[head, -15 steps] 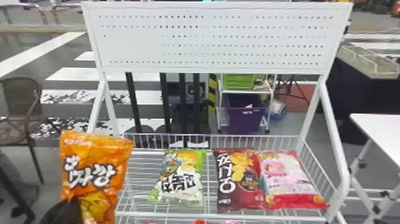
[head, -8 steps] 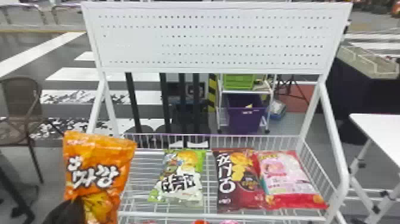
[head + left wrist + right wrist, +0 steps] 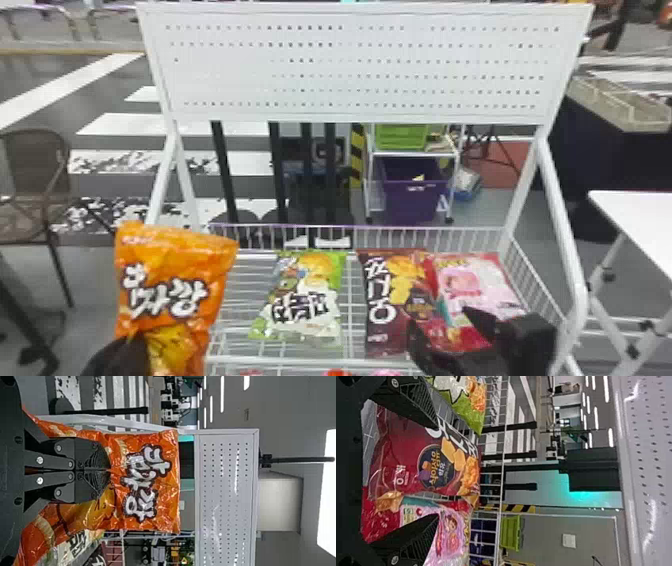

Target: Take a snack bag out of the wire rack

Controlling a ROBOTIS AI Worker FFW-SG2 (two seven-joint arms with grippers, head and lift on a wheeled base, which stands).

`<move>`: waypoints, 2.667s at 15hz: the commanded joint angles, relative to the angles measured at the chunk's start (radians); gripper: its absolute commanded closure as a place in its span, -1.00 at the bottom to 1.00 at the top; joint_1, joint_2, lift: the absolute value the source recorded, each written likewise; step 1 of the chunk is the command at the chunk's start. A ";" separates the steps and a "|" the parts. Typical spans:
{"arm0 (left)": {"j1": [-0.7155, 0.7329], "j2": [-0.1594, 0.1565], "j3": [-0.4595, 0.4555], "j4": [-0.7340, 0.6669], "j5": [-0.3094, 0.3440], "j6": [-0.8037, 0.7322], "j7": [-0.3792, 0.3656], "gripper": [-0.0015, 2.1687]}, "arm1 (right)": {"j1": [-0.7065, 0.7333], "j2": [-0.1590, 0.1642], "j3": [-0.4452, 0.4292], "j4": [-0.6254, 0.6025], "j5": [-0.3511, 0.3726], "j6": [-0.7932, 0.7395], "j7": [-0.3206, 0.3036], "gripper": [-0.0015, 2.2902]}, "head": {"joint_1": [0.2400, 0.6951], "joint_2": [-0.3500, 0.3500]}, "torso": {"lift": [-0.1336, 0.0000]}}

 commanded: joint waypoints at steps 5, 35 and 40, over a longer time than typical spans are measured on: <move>-0.002 0.001 0.001 0.001 -0.002 0.007 -0.001 0.89 | -0.242 0.034 0.066 0.260 -0.091 0.082 -0.001 -0.85 | 0.14 0.00 | 1.00; -0.021 0.001 -0.032 0.004 -0.014 0.007 -0.001 0.89 | 0.594 0.083 -0.379 -0.507 -0.094 -0.173 0.173 0.96 | 0.14 0.00 | 1.00; -0.022 0.002 -0.032 0.003 -0.013 0.004 0.001 0.89 | 0.678 0.161 -0.468 -0.505 -0.110 -0.259 0.242 0.96 | 0.14 0.00 | 1.00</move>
